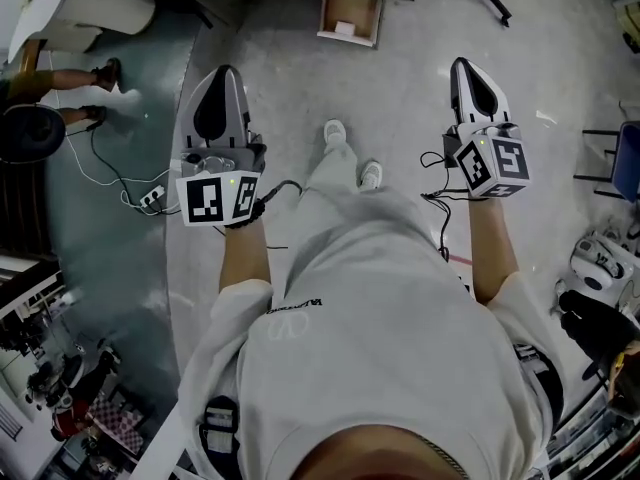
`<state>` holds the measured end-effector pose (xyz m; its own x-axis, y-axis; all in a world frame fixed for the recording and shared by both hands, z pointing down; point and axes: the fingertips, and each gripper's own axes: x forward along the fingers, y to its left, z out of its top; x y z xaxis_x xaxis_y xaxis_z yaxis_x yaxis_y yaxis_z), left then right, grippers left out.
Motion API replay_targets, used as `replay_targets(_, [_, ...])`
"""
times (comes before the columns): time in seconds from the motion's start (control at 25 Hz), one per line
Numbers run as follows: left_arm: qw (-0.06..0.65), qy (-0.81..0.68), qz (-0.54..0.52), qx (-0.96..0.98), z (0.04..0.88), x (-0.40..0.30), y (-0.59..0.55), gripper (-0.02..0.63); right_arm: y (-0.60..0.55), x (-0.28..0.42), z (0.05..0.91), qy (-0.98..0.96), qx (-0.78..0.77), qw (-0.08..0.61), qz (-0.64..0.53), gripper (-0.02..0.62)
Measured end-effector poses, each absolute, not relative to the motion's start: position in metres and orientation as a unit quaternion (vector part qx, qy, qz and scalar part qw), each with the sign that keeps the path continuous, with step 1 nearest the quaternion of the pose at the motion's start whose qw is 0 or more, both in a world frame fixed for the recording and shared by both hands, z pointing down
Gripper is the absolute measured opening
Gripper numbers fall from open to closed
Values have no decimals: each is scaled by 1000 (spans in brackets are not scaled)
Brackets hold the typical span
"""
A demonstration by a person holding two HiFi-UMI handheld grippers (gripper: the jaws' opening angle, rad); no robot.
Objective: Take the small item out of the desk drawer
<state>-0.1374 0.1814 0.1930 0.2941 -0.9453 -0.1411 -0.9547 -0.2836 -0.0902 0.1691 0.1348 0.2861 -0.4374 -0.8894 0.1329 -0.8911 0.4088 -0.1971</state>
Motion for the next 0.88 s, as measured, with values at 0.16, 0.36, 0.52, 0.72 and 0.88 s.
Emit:
replay_targets(0.16, [75,581,31,-810,197,-127,158,0,123,177,291,-837,534,9,121,-2])
replay_targets(0.36, [70,565,35,-821,202,-117,115,0,98,177,299,-832,542,23,119,-2])
replay_targets(0.52, [60,557,26,-828,221,-116,64,0,66,163,316,-835,533,48,126,-1])
replay_targets(0.72, [15,547,-5,-837,287,-134,-5,0,14,123,353,-839,521,69,143,-2])
replay_targets(0.88, [-13,533,-22,-846,316,-138,-52,0,-26,104,364,-838,516,70,162,-2])
